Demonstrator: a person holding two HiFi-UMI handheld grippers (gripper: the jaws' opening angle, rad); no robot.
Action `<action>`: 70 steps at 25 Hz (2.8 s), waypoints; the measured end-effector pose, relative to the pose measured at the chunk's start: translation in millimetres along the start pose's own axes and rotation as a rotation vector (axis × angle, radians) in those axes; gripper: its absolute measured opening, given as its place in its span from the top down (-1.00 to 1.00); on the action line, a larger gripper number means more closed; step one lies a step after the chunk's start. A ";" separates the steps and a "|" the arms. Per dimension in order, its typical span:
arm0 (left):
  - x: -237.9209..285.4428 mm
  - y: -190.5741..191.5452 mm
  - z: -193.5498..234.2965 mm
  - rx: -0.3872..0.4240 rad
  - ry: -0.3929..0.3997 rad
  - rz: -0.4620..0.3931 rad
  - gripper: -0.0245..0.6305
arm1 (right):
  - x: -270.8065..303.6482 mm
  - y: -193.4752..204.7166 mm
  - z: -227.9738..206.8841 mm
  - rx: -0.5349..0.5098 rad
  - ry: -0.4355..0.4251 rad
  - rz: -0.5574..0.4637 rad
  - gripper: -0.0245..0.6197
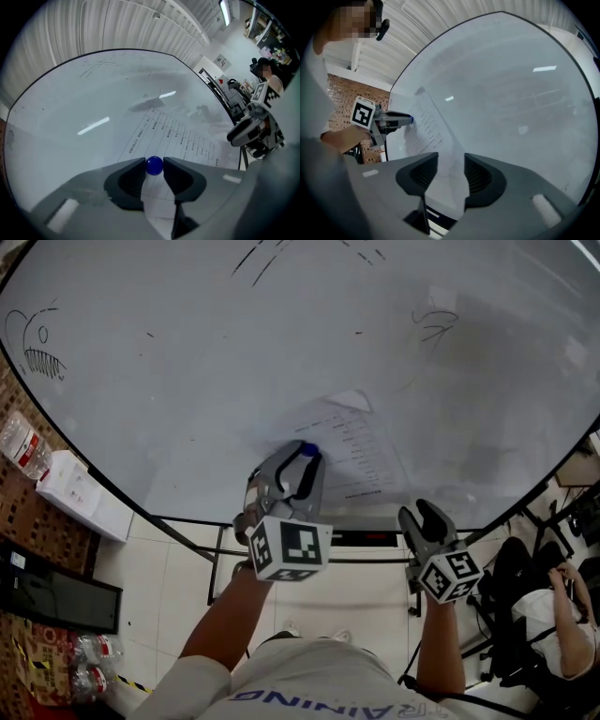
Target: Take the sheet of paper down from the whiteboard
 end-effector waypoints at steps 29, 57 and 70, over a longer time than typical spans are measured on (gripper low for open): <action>-29.5 14.0 7.3 -0.295 0.132 -0.074 0.54 | -35.9 -26.4 5.0 -0.091 0.049 -0.031 0.90; -56.3 75.1 7.8 -0.570 0.203 -0.018 0.54 | -105.9 -17.7 -11.2 -0.094 0.233 -0.002 0.90; -59.0 81.9 18.9 -0.594 0.186 -0.011 0.54 | -93.7 -16.9 -5.0 -0.095 0.215 0.007 0.90</action>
Point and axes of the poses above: the fingertips, and each gripper's own axes: x forward along the fingers, z to its left, y out of its underside, the point moved 5 cm from there along -x, backward along the fingers, and after that the axes turned 2 degrees about -x, right-handed, at the moved point
